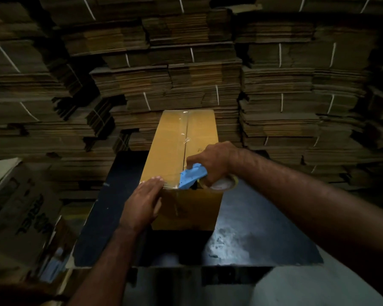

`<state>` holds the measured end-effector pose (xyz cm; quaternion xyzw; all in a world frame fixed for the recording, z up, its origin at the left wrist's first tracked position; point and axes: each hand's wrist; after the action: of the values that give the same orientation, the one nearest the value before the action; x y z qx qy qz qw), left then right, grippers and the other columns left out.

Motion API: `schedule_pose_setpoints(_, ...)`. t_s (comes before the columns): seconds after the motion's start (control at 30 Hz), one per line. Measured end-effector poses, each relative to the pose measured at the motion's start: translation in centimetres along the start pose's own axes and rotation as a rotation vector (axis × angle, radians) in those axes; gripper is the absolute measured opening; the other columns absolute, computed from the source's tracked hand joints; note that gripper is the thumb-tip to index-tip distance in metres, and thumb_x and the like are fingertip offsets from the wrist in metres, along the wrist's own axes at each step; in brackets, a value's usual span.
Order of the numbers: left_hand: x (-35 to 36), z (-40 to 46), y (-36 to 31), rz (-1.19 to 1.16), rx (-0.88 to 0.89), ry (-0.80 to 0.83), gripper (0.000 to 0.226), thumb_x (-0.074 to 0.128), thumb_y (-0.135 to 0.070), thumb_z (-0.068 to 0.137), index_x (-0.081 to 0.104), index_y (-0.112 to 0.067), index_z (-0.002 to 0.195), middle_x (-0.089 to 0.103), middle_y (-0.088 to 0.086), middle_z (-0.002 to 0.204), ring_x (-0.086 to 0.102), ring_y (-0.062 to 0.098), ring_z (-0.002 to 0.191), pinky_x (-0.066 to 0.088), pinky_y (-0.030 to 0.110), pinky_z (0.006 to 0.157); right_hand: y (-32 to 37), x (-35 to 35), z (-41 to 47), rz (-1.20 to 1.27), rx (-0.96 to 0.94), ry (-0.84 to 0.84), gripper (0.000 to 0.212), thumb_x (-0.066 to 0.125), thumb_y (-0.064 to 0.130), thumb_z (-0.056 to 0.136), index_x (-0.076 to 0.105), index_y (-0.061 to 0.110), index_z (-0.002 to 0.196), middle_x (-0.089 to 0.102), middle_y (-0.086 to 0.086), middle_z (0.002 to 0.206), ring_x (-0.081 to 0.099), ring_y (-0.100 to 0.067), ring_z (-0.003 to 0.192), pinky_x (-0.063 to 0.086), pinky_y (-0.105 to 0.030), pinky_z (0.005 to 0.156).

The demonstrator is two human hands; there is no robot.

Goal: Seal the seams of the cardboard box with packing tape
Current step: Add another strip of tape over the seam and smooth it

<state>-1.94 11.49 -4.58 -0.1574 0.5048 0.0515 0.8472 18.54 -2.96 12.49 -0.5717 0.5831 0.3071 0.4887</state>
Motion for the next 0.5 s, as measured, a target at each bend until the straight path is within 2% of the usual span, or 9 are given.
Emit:
schedule_pose_setpoints(0.13, -0.2, -0.2, 0.0, 0.020, -0.001, 0.013, 0.072, 0.080, -0.003, 0.068, 0.056, -0.007, 0.137, 0.058, 0.012, 0.140, 0.055, 0.029, 0.129, 0.034, 0.043, 0.113, 1.1, 0.6, 0.5, -0.003, 0.012, 0.039, 0.067, 0.074, 0.052, 0.075, 0.041, 0.043, 0.132, 0.059, 0.004, 0.113, 0.054, -0.017, 0.093, 0.049, -0.039, 0.079)
schedule_pose_setpoints(0.37, 0.2, 0.8, -3.6, 0.087, 0.000, 0.030, 0.064, 0.073, -0.020, 0.078, 0.054, -0.005, 0.138, 0.056, 0.015, 0.142, 0.051, 0.031, 0.133, 0.037, 0.047, 0.114, 1.3, 0.9, 0.4, -0.026, 0.027, 0.007, 0.062, 0.073, 0.052, 0.076, 0.044, 0.043, 0.130, 0.054, 0.006, 0.099, 0.053, -0.016, 0.087, 0.047, -0.034, 0.073)
schedule_pose_setpoints(0.5, 0.8, 1.3, -4.6, 0.061, -0.003, 0.054, 0.064, 0.070, -0.016, 0.074, 0.056, -0.005, 0.135, 0.058, 0.015, 0.139, 0.053, 0.032, 0.131, 0.037, 0.046, 0.113, 1.0, 1.2, 0.8, -0.002, 0.020, -0.013, 0.061, 0.072, 0.054, 0.075, 0.045, 0.044, 0.128, 0.055, 0.006, 0.100, 0.053, -0.016, 0.089, 0.047, -0.035, 0.074)
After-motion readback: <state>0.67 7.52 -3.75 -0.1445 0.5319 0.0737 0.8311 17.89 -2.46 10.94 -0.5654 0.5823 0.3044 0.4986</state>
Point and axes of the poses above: each hand's wrist, its own z-axis towards the middle knuckle, its own x-axis out of the palm, y = z × x
